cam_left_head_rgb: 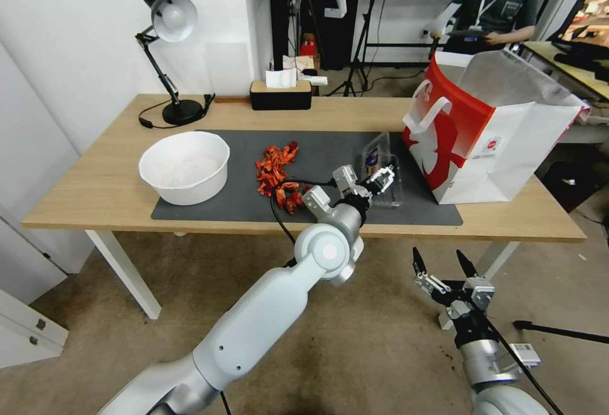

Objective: Close the disposable takeout box, then place it into the delivery bag.

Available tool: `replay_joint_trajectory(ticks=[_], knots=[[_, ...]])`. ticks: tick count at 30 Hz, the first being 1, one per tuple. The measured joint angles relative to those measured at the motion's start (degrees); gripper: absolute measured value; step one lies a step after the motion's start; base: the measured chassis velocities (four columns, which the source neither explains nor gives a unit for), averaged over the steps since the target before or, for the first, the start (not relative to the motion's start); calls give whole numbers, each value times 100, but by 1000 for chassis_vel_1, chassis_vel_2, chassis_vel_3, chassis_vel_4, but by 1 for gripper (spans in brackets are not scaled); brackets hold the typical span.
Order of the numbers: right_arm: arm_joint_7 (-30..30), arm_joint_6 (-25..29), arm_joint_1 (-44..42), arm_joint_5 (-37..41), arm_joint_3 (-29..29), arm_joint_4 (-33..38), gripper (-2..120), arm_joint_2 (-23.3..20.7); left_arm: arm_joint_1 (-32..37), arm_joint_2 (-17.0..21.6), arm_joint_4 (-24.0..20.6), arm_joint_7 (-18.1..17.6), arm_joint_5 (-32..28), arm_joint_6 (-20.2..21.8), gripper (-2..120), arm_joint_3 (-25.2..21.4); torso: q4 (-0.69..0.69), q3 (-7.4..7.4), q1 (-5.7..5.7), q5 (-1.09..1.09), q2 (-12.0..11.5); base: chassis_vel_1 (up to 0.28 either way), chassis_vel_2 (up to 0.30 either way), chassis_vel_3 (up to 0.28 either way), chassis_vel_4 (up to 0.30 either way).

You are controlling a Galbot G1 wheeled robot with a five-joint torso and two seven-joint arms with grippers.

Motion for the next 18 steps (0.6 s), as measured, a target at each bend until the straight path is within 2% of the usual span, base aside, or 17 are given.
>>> replay_joint_trajectory(ticks=[3,5,6,9,10,15,18], knots=[[0,2,-12,-1,5,15,100,2,-32,-8,54,-65,67,36,46,46,0,0,0,0,0,0,0,0,0],[-5,6,-44,-2,10,65,100,14,-121,-7,137,-194,203,128,33,160,0,0,0,0,0,0,0,0,0],[-5,6,-44,-2,10,65,100,14,-121,-7,137,-194,203,128,33,160,0,0,0,0,0,0,0,0,0],[-9,6,-69,5,11,177,100,10,-278,46,233,-316,355,235,18,386,0,0,0,0,0,0,0,0,0],[-9,6,-69,5,11,177,100,10,-278,46,233,-316,355,235,18,386,0,0,0,0,0,0,0,0,0],[-8,-52,-94,49,13,376,100,-7,-425,46,347,-550,518,408,0,561,0,0,0,0,0,0,0,0,0],[-7,-97,-101,92,46,489,100,-34,-490,33,385,-658,567,496,0,601,0,0,0,-1,0,0,0,0,0]])
